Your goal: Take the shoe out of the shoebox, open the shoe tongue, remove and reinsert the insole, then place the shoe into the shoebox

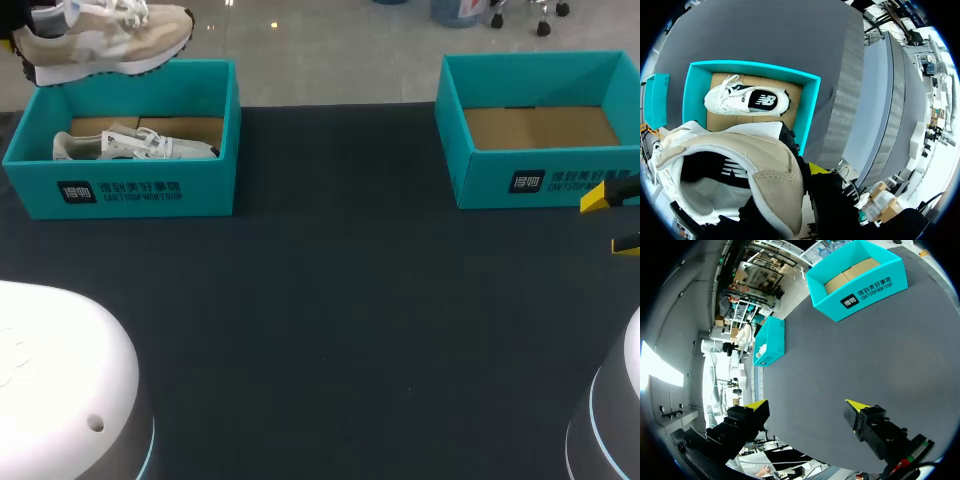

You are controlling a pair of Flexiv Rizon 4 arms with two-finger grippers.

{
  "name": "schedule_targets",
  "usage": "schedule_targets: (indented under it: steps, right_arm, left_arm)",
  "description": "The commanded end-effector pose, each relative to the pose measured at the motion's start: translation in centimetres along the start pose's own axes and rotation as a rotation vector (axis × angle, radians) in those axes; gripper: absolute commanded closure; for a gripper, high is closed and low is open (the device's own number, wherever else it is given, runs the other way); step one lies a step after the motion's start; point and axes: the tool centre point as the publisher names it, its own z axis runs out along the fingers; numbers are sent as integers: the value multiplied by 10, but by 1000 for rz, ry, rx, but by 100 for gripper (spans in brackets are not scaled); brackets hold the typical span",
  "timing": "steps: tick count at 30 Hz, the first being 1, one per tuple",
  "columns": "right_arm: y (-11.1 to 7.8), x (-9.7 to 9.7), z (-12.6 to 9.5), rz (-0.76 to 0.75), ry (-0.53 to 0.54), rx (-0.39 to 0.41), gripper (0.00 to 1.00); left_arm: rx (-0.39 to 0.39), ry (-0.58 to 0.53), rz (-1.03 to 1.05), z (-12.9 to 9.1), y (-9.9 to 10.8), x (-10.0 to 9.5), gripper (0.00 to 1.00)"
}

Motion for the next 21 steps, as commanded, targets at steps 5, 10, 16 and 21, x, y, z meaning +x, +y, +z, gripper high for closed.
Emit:
schedule_targets:
  steps: [5, 10, 16, 21]
  right_arm:
    - [-2, 0, 0, 1, -3, -2, 0]
    - [-2, 0, 0, 1, -3, -2, 0]
    - [-2, 0, 0, 1, -3, -2, 0]
    - [-2, 0, 0, 1, -3, -2, 0]
  left_arm:
    - [-3, 4, 125, 32, 5, -7, 100]
    - [12, 3, 143, 51, 7, -12, 100]
    - [43, 1, 154, 71, 19, -17, 100]
    - [45, -4, 179, 87, 25, -22, 100]
